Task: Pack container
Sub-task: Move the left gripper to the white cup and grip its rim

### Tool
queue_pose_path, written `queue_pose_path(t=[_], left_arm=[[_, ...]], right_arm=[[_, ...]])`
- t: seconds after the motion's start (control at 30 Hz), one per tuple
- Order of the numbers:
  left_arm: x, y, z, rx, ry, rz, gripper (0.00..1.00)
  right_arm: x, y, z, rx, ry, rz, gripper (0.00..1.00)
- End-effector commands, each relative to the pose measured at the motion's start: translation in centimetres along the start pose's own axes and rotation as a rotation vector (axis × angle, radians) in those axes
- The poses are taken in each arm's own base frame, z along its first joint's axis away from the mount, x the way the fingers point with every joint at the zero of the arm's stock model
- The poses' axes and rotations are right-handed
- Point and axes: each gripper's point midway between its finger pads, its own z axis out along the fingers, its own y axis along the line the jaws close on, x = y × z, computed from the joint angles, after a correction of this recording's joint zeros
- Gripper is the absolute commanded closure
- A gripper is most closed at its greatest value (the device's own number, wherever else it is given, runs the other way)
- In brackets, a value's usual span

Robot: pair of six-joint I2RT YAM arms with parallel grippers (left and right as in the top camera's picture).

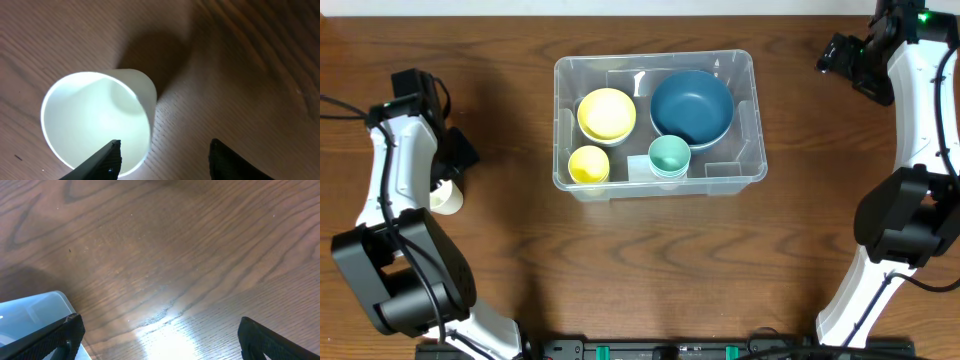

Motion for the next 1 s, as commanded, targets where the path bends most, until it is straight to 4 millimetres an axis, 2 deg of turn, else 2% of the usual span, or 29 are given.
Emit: queue_pose_path(t=[0.0, 0.27, 0.33, 0.4, 0.43, 0.53, 0.57, 0.7, 0.83, 0.97], left_arm=[[-0.3, 0.0, 0.5, -0.001, 0.0, -0.02, 0.43], [0.2, -0.3, 3.0, -0.024, 0.05, -0.011, 0.43], [0.5, -0.3, 3.8, -0.033, 0.071, -0.007, 0.33], [0.8, -0.3, 4.4, -0.042, 0.091, -0.003, 0.27], [0.9, -0.3, 4.7, -0.045, 0.1, -0.002, 0.3], [1.1, -0.3, 4.9, -0.05, 0.111, 0.0, 0.63], [1.2, -0.3, 4.9, -0.048, 0.113, 0.0, 0.7], [1.7, -1.0, 4.9, -0.005, 0.141, -0.001, 0.87], [2.3, -2.0, 4.4, 0.056, 0.172, -0.004, 0.9], [2.3, -2.8, 2.5, 0.121, 0.156, -0.003, 0.9]], right_arm=[[-0.1, 0.3, -0.2, -0.007, -0.005, 0.009, 0.01], [-0.1, 0.3, -0.2, -0.007, -0.005, 0.009, 0.01], [-0.1, 0.2, -0.2, -0.007, -0.005, 0.009, 0.01], [-0.1, 0.3, -0.2, -0.007, -0.005, 0.009, 0.01], [-0.1, 0.3, -0.2, -0.007, -0.005, 0.009, 0.01], [-0.1, 0.2, -0.2, -0.007, -0.005, 0.009, 0.01], [-0.1, 0.2, -0.2, -0.007, -0.005, 0.009, 0.01], [-0.1, 0.2, -0.2, -0.007, -0.005, 0.009, 0.01], [-0.1, 0.3, -0.2, -0.007, -0.005, 0.009, 0.01], [-0.1, 0.3, -0.2, -0.007, -0.005, 0.009, 0.01]])
